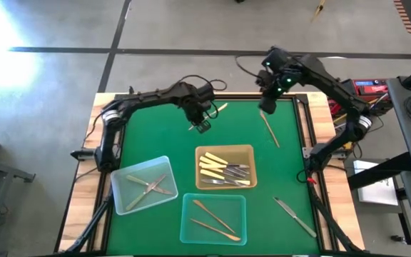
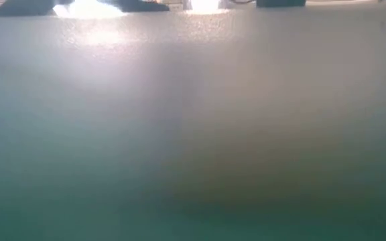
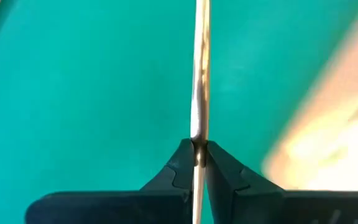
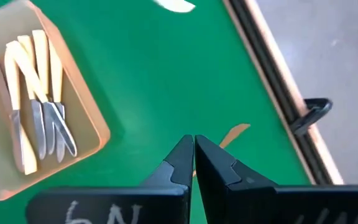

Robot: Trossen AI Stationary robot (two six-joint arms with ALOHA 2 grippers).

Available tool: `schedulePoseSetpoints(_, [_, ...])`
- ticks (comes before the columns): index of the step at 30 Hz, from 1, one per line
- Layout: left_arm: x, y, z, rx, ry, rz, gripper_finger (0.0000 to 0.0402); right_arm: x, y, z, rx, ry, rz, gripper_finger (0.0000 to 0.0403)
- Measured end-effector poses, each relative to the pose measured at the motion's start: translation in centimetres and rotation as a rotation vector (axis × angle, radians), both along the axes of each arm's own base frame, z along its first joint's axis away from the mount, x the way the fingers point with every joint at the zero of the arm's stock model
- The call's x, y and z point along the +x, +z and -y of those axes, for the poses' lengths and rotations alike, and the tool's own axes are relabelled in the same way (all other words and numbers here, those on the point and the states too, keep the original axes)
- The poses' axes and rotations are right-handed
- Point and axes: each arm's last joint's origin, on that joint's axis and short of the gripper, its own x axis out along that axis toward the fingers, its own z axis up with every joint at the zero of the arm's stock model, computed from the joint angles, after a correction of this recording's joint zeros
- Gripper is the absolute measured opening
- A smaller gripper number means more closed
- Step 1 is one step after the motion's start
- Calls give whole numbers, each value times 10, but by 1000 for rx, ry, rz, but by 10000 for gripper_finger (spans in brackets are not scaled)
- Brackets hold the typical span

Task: Sort silverware by color (type)
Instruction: Put the gold table knife into the blue bin

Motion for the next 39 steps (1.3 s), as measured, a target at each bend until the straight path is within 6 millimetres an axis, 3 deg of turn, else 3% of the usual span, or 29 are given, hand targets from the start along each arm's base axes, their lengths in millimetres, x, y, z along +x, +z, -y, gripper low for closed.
schedulePoseSetpoints(3, [0, 18, 21, -34, -101, 55, 2, -10, 11, -7, -39, 9, 37, 9])
schedulePoseSetpoints(10, [4, 53, 91, -21, -287, 142, 2, -30, 31, -25, -83, -15, 109, 9])
schedulePoseSetpoints(21, [3, 48, 189, -57, -440, 21, 2, -40, 39, -33, -1, -218, 182, 9])
schedulePoseSetpoints(30, [-2, 51, 276, -114, -470, 106, 3, -33, 34, -27, 9, -211, 158, 9])
schedulePoseSetpoints(34, [-1, 54, 299, -145, -480, 183, 3, -29, 30, -23, 20, -212, 143, 9])
schedulePoseSetpoints(39, [-2, 53, 310, -194, -430, 195, 3, -21, 23, -17, 37, -213, 117, 9])
